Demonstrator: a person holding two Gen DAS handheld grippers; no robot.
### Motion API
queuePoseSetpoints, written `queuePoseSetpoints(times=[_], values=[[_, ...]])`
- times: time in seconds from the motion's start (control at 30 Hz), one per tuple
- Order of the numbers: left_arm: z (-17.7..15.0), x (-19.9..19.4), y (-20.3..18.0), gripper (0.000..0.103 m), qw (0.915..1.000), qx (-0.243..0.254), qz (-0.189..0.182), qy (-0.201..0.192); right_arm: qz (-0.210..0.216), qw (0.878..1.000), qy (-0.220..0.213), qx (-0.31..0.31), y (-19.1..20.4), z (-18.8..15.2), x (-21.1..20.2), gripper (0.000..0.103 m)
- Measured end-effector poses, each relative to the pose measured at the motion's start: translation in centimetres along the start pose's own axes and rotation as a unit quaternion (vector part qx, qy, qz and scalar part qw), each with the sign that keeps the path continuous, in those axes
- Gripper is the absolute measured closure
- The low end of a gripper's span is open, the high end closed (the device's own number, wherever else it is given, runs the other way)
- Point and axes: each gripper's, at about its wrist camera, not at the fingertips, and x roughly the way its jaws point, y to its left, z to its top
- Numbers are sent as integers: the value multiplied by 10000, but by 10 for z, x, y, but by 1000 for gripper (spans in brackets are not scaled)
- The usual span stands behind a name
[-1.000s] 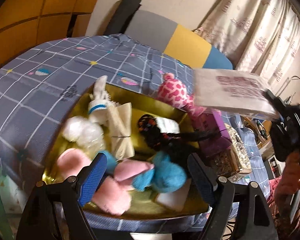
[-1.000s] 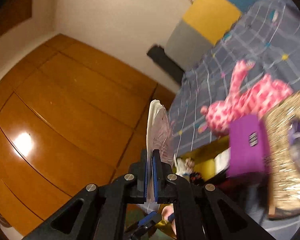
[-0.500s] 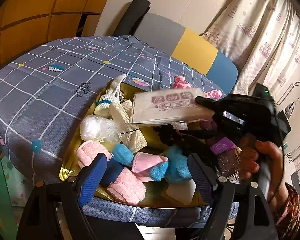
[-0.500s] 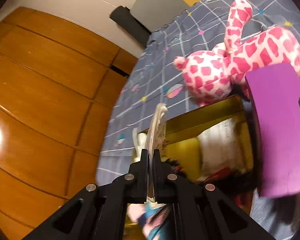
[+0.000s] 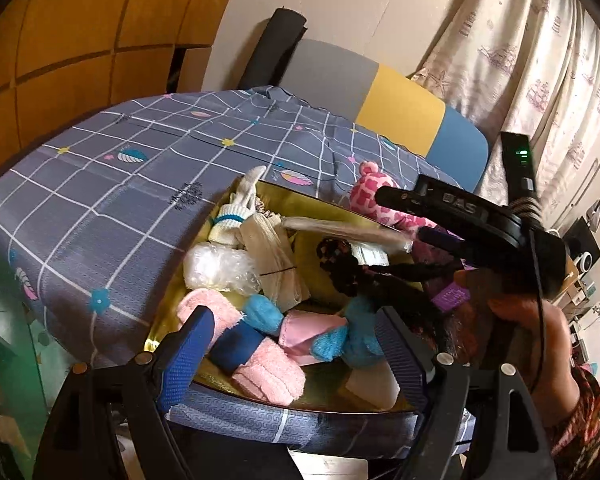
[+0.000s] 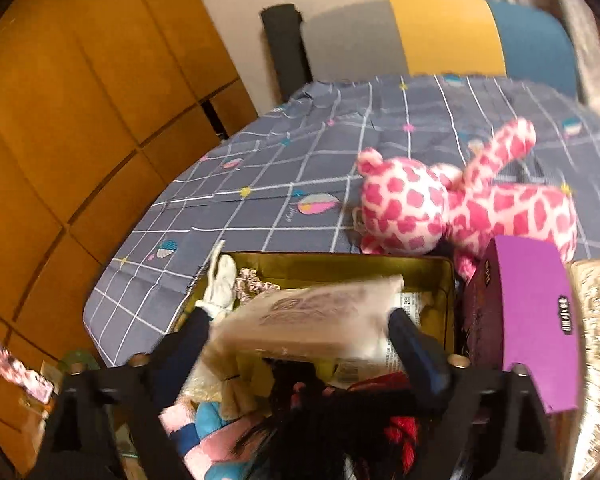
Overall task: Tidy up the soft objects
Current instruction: 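Drop the hair tie into the tray with the left tool while the right tool releases the card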
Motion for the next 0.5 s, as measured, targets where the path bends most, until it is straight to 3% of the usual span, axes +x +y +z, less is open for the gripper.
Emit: queuePoseSetpoints(times=[0.27,0.5], values=[[-1,-8,-2,20,9995,-40,281,-134,361,9989,-298,-86,16,-9,-41,0],[-4,-13,-9,20,9987,40,426,-259,-115,9950,-943,-324,17,-33,-87,0]])
